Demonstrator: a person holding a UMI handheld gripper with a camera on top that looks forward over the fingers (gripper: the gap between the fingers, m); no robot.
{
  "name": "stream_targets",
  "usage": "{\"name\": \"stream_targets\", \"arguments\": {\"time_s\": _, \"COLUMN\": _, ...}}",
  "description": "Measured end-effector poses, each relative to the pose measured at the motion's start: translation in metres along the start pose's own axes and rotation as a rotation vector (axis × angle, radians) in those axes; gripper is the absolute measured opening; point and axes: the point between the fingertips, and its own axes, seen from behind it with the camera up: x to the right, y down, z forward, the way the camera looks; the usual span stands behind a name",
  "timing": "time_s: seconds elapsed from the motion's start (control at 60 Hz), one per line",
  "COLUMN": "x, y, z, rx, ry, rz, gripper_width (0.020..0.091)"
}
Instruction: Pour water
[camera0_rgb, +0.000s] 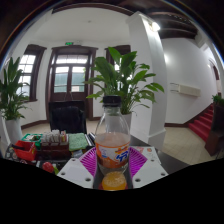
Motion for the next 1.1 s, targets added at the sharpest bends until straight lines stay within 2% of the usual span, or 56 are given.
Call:
{"name": "stream_targets", "arguments": {"time_s": 0.083, "x": 0.003, "y": 0.001, "z": -0.003, "rx": -0.004, "ry": -0.002, "rz": 0.025, "gripper_width": 0.0386}}
{"name": "stream_targets", "arguments": {"time_s": 0.1, "x": 0.003, "y": -0.001, "z": -0.001, "rx": -0.001, "ry": -0.003, "rz": 0.024, "gripper_width": 0.0413}}
{"name": "stream_targets", "arguments": {"time_s": 0.25, "x": 0.001, "y": -0.001, "z": -0.001, "rx": -0.009, "ry": -0.016, "rz": 0.004, "gripper_width": 0.0507}}
{"name": "stream_targets", "arguments": {"time_s": 0.3, "x": 0.004, "y": 0.009, "z": -0.001, "rx": -0.055, "ry": -0.011, "rz": -0.010, "gripper_width": 0.0583}}
{"name": "stream_targets", "arguments": {"time_s": 0.333, "x": 0.003, "y": 0.018, "z": -0.002, "rx": -0.086, "ry": -0.022, "rz": -0.030, "gripper_width": 0.0700}}
{"name": "stream_targets", "arguments": {"time_s": 0.35, "x": 0.002, "y": 0.021, "z": -0.004, "rx": -0.099, "ry": -0.028, "rz": -0.039, "gripper_width": 0.0733}}
{"name": "stream_targets", "arguments": {"time_s": 0.383, "x": 0.000, "y": 0.025, "z": -0.008, "rx": -0.115, "ry": -0.047, "rz": -0.053, "gripper_width": 0.0746}}
{"name": "stream_targets", "arguments": {"time_s": 0.567, "x": -0.005, "y": 0.035, "z": -0.066, "rx": -0.122, "ry": -0.104, "rz": -0.040, "gripper_width": 0.0745}}
{"name": "stream_targets", "arguments": {"time_s": 0.75, "x": -0.011, "y": 0.042, "z": -0.158, "rx": -0.149, "ry": -0.201, "rz": 0.016, "gripper_width": 0.0747}}
{"name": "stream_targets", "arguments": {"time_s": 0.883, "x": -0.008, "y": 0.024, "z": -0.220, "rx": -0.140, "ry": -0.276, "rz": 0.029, "gripper_width": 0.0744}}
{"name": "stream_targets", "arguments": {"time_s": 1.1, "x": 0.004, "y": -0.009, "z": -0.280, "rx": -0.093, "ry": -0.279, "rz": 0.023, "gripper_width": 0.0742}}
